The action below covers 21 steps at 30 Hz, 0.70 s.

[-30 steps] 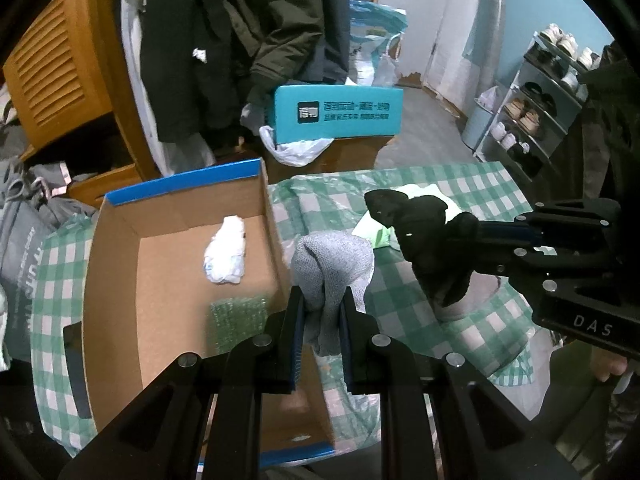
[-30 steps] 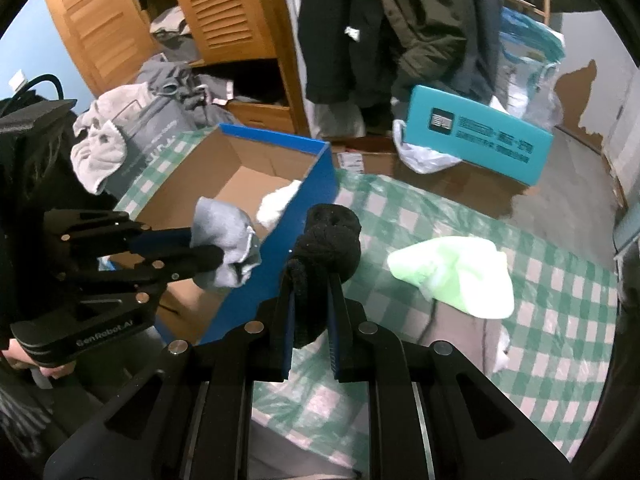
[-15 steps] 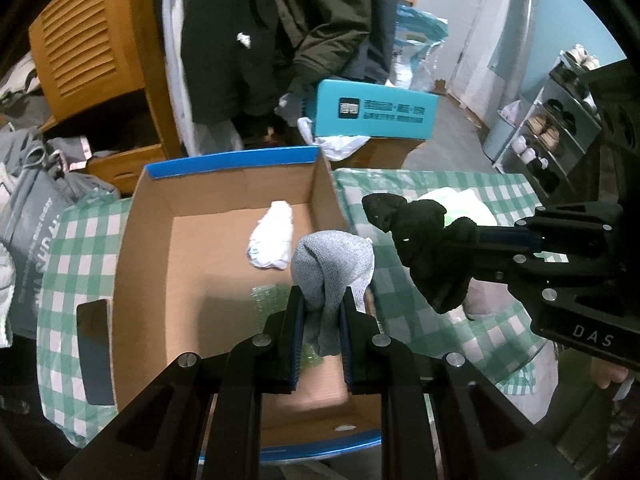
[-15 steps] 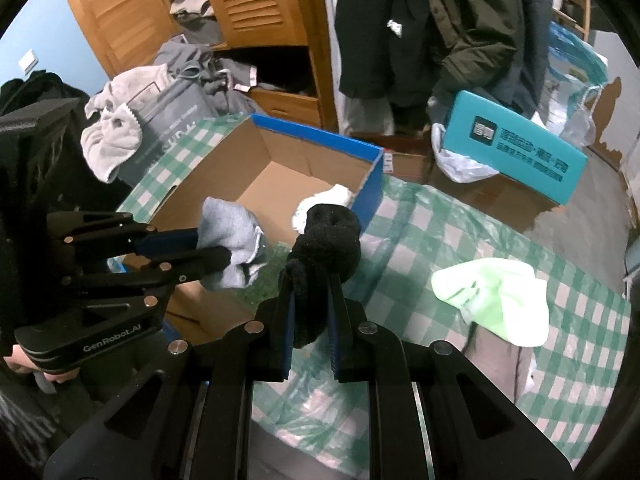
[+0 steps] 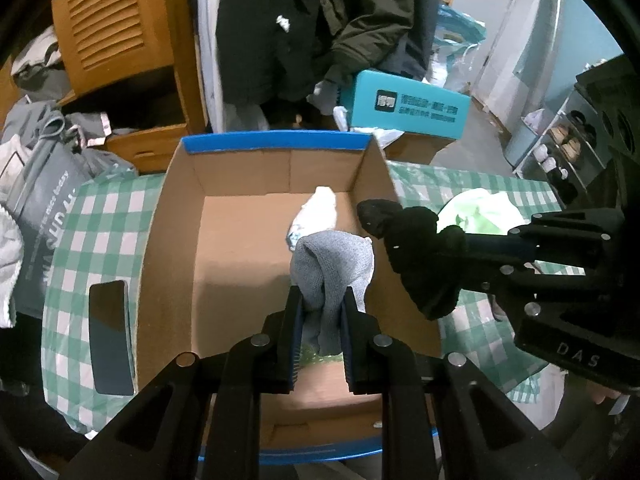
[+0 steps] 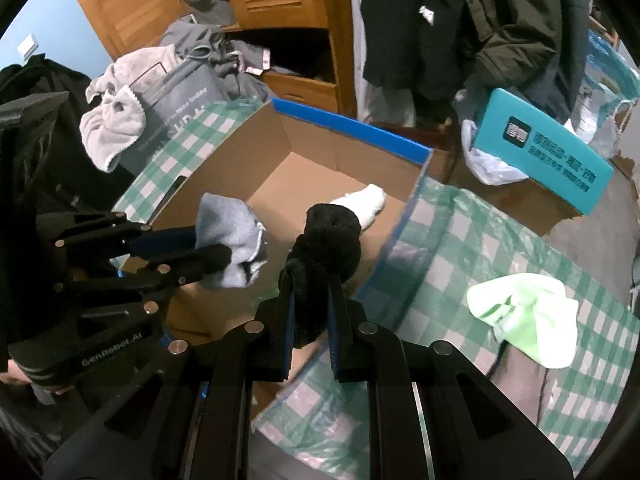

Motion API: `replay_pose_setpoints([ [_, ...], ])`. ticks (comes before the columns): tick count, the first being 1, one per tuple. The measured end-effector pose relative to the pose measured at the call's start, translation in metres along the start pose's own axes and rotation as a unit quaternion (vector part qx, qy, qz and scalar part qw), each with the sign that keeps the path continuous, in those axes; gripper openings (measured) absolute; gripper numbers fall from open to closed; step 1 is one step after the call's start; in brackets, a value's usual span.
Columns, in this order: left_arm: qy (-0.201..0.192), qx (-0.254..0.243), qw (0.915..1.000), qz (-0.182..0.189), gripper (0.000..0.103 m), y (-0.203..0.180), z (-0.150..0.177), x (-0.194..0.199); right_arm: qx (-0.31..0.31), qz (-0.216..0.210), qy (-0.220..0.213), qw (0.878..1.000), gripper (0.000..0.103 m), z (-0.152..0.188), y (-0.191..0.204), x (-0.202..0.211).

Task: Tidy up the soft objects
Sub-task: 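Lift and carry the grey sock and dark cloth with both grippers over the shoebox, then open both grippers to drop the grey sock and dark cloth into the shoebox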

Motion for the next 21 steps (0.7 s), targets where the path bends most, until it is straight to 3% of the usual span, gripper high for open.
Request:
replay_pose_setpoints([
  [7, 0.012, 0.0, 0.9998, -0.016, 0.022, 0.007, 0.005, -0.008, -0.003, -0.004, 0.019, 1.0, 0.013, -0.004, 0.002, -0.023],
  [10, 0.018, 0.006, 0.9995, -0.026, 0.032, 0.012, 0.005, -0.011, -0.006, -0.007, 0.025, 1.0, 0.014, -0.004, 0.001, -0.027],
  [12, 0.018, 0.012, 0.9991, -0.037, 0.045, 0.014, 0.005, -0.011, -0.006, -0.008, 0.026, 1.0, 0.019, -0.005, 0.001, -0.029],
  [15, 0.012, 0.019, 0.9986, -0.047, 0.054, 0.017, 0.004, -0.008, -0.01, -0.009, 0.026, 1.0, 0.02, -0.005, 0.001, -0.029],
  [21, 0.016, 0.018, 0.9987, -0.045, 0.056, 0.015, 0.004, -0.01, -0.018, -0.01, 0.016, 1.0, 0.032, -0.005, -0.003, -0.023],
])
Point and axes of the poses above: each gripper's, at about its wrist camera, not at the fingertips, and x roughly against the way its jaws point, y to its left, z to its underside, the point moved 1 cm from there along -x, roughly the way its jaws point, and after that the axes turned 15 degrees about -z, right-handed, at the moved point
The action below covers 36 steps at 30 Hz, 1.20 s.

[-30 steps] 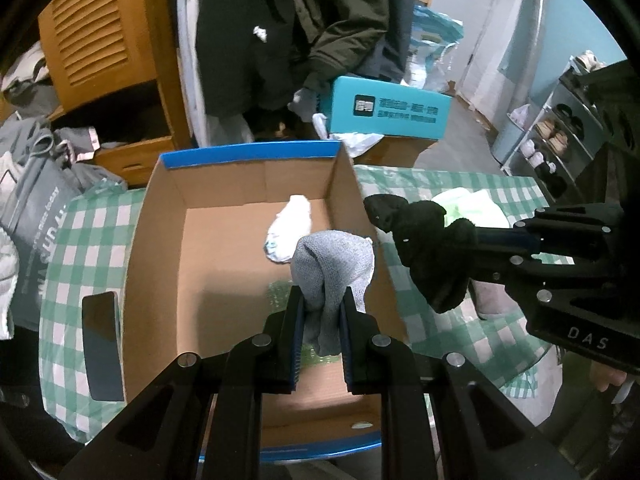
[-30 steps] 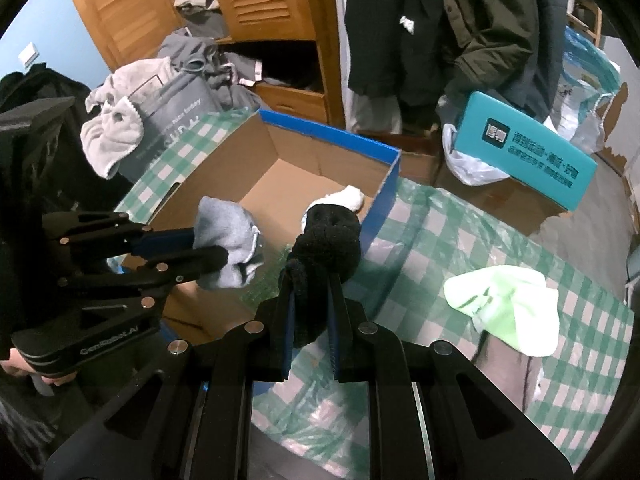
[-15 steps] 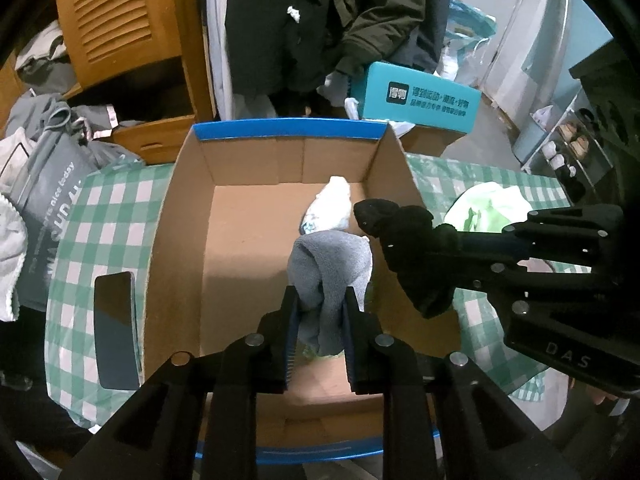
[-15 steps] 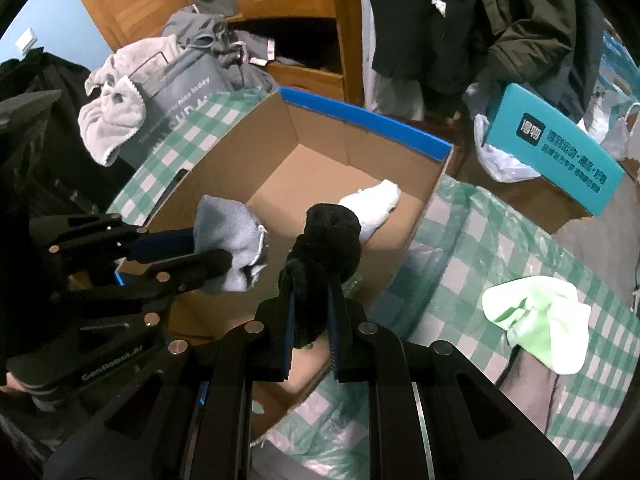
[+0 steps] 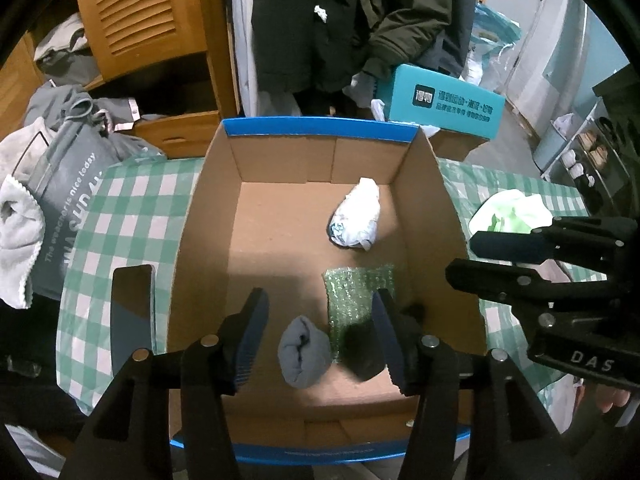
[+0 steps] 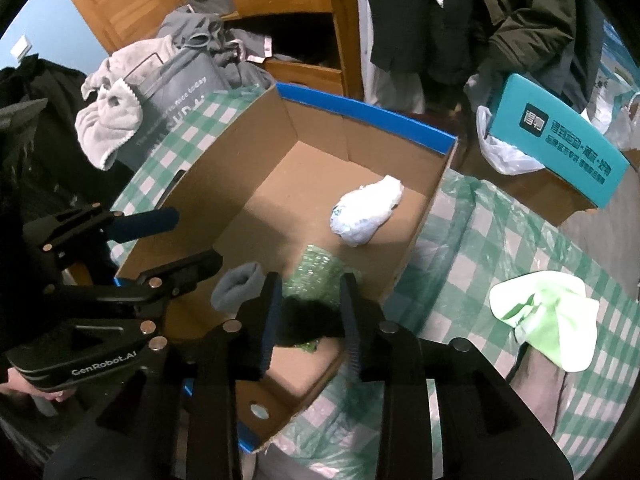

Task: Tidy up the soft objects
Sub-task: 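Open both grippers to drop the grey sock and dark cloth into the shoebox, then move both grippers back over the grey fleece sock and green cloth on the table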

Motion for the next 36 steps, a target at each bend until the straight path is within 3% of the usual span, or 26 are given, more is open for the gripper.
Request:
replay_pose_setpoints([
  [4, 0.0, -0.008, 1.0, 0.001, 0.059, -0.007, 0.0, 0.002, -0.007, 0.004, -0.008, 1.0, 0.045, 0.005, -0.006, 0.008],
  [20, -0.017, -0.057, 0.9982, 0.012, 0.065, -0.056, -0.005, 0.02, -0.041, 0.03, -0.035, 0.998, 0.049, 0.04, -0.046, 0.053],
  [36, -0.018, -0.089, 0.9947, 0.049, 0.065, -0.115, -0.009, 0.031, -0.094, 0.057, -0.078, 0.991, 0.053, 0.085, -0.098, 0.109],
])
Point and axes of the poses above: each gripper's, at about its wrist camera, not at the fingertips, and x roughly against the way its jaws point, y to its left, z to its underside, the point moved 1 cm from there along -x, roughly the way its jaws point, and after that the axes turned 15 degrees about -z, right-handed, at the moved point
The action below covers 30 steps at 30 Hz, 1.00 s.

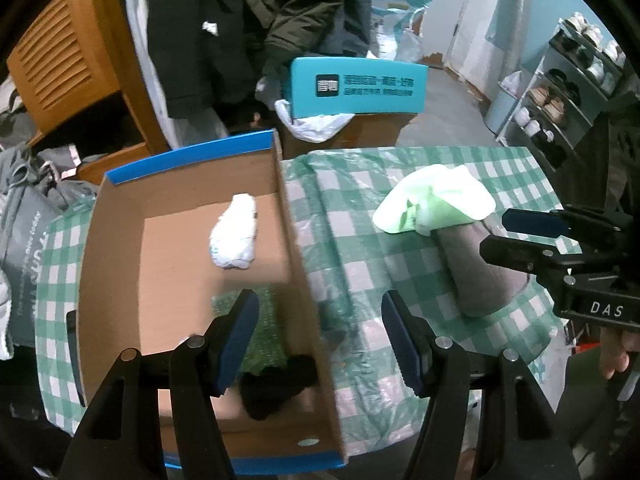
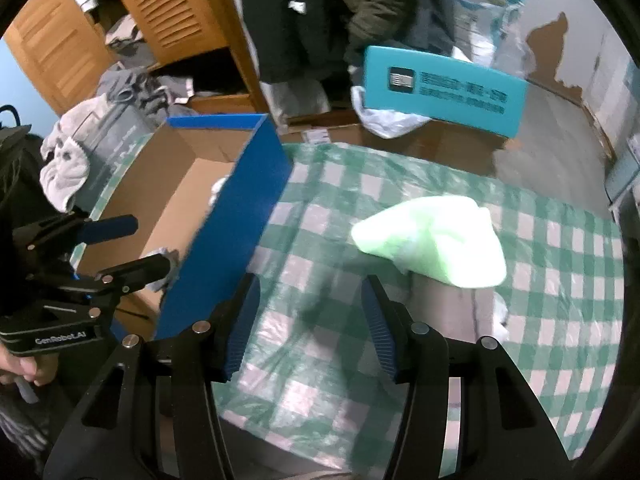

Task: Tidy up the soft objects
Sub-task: 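Move both grippers back over the grey fleece sock and green cloth on the table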

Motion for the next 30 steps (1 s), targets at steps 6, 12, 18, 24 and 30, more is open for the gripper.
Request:
replay_pose_setpoints([
  [6, 0.003, -0.019, 0.9998, 0.008, 0.065, -0.026, -0.004, -0.002, -0.024, 0.01, -0.011, 1.0, 0.053, 0.011, -0.025, 0.016],
  [12, 0.003, -0.042, 0.999, 0.012, 0.066, -0.051, -0.006, -0.003, -0.049, 0.021, -0.021, 0.998, 0.053, 0.022, -0.05, 0.03],
  [18, 0.012, -0.057, 0.9981, 0.021, 0.066, -0.071, -0.006, -0.009, -0.069, 0.032, -0.02, 0.997, 0.054, 0.033, -0.071, 0.037],
  [24, 0.024, -0.067, 0.997, 0.03, 0.066, -0.091, -0.006, -0.02, -0.086, 0.043, -0.014, 0.995, 0.054, 0.045, -0.091, 0.038],
  [30, 0.041, -0.071, 0.9957, 0.043, 0.066, -0.107, -0.005, -0.032, -0.109, 0.052, -0.004, 0.993, 0.054, 0.054, -0.112, 0.033],
])
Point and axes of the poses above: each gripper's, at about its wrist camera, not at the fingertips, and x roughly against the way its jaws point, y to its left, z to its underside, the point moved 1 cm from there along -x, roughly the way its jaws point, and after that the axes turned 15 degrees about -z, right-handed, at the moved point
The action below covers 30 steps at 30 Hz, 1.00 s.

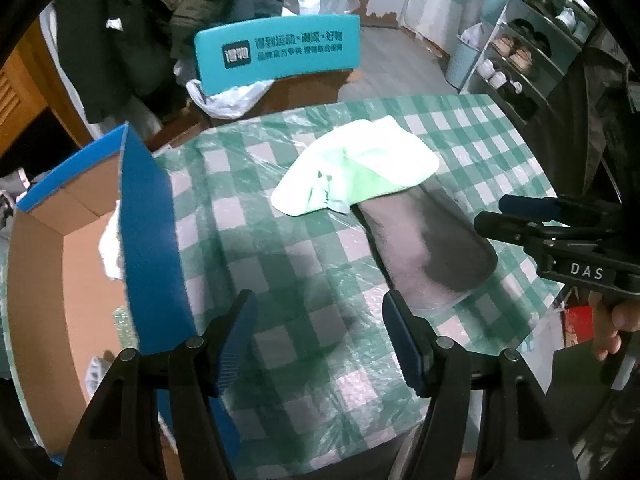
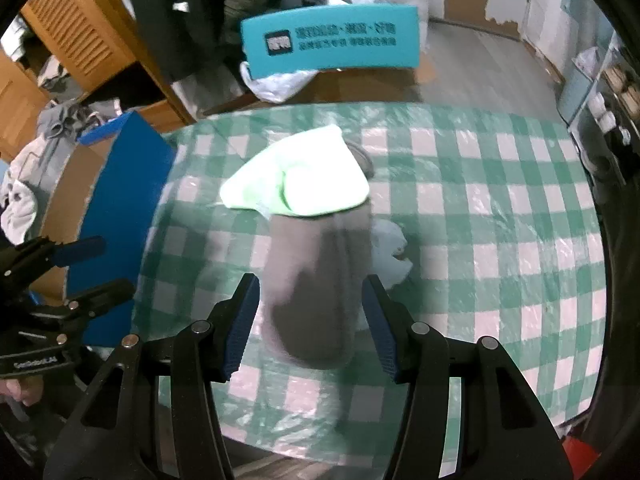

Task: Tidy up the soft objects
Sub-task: 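Move both grippers back over the grey fleece sock and green cloth on the table, then grasp the grey fleece sock with the right gripper while the left gripper reaches the white plastic bag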

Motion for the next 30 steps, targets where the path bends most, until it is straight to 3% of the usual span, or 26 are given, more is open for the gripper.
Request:
replay_pose_setpoints([
  [11, 0.017, -0.007, 0.9998, 0.002, 0.066, -0.013, -0.003, -0.019, -0.029, -0.002, 0.025, 0.999, 0.054, 0.007, -0.025, -0.024],
  [30, 0.039, 0.01, 0.9992, -0.001, 0.066, -0.016, -0.019, -0.061, -0.023, 0.001, 0.043, 0.999, 0.054, -0.007, -0.03, -0.059],
])
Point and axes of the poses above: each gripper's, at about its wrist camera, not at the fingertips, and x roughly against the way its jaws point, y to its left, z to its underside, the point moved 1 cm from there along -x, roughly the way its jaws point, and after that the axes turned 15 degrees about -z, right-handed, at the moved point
